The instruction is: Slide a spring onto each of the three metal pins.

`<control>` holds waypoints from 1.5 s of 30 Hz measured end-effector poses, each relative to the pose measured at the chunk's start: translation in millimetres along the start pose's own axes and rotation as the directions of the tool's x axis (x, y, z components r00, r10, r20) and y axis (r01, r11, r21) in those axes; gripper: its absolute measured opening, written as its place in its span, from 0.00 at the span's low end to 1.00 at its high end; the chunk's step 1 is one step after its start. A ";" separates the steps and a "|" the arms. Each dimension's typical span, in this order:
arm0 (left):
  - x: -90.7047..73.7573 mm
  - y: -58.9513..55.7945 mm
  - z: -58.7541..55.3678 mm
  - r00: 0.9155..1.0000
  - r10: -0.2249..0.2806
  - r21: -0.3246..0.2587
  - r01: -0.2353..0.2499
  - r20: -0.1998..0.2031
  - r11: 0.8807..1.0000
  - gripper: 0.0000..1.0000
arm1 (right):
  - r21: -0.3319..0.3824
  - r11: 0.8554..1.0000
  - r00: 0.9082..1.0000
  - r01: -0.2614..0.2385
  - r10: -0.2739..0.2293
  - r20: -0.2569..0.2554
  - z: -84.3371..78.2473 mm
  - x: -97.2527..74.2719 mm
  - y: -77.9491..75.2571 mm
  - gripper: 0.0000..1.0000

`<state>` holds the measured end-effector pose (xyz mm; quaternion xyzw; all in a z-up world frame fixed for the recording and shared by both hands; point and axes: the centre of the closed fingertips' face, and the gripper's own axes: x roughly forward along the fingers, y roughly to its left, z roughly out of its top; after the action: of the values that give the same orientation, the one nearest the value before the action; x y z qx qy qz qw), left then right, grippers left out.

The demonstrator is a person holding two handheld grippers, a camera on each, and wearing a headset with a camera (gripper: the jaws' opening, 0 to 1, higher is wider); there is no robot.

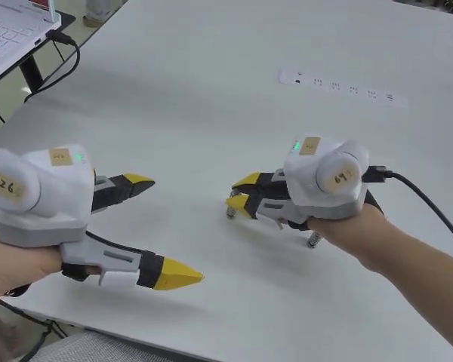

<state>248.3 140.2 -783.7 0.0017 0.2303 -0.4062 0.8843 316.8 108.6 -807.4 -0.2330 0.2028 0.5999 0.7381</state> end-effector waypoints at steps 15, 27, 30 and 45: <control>11.0 -5.2 18.5 1.000 -0.010 0.034 0.010 0.006 0.999 0.98 | 0.038 0.999 0.999 0.023 -0.024 0.037 13.9 -15.0 -6.0 0.25; 24.1 -13.2 29.9 1.000 -0.025 0.064 0.025 -0.002 0.998 0.97 | 0.136 0.991 0.995 0.021 -0.034 0.093 14.7 -50.1 -3.5 0.40; 27.1 -15.9 32.6 1.000 -0.025 0.068 0.025 0.001 0.997 0.97 | 0.135 0.990 0.995 0.036 -0.048 0.090 10.0 -60.1 -4.0 0.42; 33.2 -27.6 34.8 1.000 -0.021 0.085 0.022 -0.015 0.996 0.98 | 0.162 0.984 0.987 0.074 -0.096 0.132 -11.5 -123.5 0.4 0.61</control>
<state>261.3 91.3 -761.1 0.0401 0.2190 -0.4251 0.8773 291.7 4.2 -745.3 -0.1404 0.1872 0.5648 0.7914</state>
